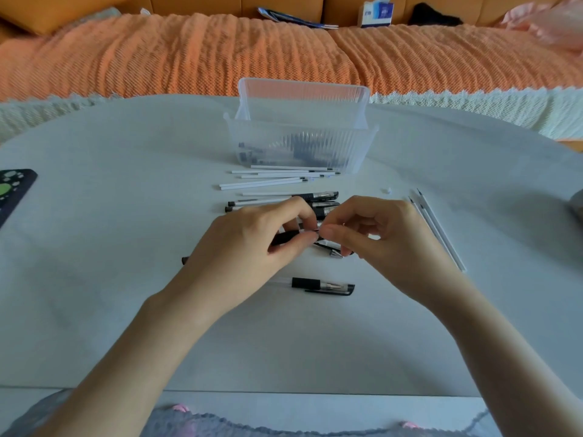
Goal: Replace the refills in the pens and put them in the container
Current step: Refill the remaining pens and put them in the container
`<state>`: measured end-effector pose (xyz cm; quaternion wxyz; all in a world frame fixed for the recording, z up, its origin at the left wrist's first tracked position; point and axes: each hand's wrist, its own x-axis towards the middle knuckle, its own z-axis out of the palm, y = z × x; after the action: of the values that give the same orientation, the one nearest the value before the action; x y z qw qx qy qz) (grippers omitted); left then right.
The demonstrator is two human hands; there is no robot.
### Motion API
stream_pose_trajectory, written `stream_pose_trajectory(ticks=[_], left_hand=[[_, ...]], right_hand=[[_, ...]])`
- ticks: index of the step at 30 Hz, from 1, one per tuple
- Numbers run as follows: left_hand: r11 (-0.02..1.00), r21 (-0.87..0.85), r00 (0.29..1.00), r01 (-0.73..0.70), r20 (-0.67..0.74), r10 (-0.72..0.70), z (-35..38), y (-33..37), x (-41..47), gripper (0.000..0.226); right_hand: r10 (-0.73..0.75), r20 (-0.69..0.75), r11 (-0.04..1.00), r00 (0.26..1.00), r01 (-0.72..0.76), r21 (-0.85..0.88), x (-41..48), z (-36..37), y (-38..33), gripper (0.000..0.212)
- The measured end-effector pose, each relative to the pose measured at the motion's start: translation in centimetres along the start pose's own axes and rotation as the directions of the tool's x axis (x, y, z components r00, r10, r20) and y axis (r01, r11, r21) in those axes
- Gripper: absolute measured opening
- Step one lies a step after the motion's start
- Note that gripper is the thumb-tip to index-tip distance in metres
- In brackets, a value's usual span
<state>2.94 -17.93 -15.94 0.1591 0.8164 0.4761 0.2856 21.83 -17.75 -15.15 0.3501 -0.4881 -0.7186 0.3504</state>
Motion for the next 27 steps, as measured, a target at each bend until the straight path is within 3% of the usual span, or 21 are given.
stream_pose_trajectory(ticks=[7,12,15,27], left_hand=[[0.997,-0.045,0.998,0.064,-0.005,-0.064,0.0,-0.2,0.2,0.009],[0.994,-0.071,0.996,0.086,-0.016,-0.087,-0.2,-0.6,0.1,0.014],[0.993,-0.088,0.996,0.085,-0.009,-0.086,0.0,-0.7,0.2,0.016],[0.991,-0.108,0.997,0.074,0.006,-0.074,-0.1,-1.1,0.1,0.008]], right_hand=[[0.015,-0.100,0.998,0.995,-0.022,-0.064,0.3,-1.9,0.6,0.011],[0.124,-0.143,0.895,0.982,-0.173,-0.411,0.3,-4.2,2.8,0.014],[0.153,-0.133,0.821,0.979,-0.201,-0.535,0.3,-4.4,3.3,0.016],[0.090,-0.132,0.778,0.987,-0.152,-0.609,0.3,-4.3,3.6,0.014]])
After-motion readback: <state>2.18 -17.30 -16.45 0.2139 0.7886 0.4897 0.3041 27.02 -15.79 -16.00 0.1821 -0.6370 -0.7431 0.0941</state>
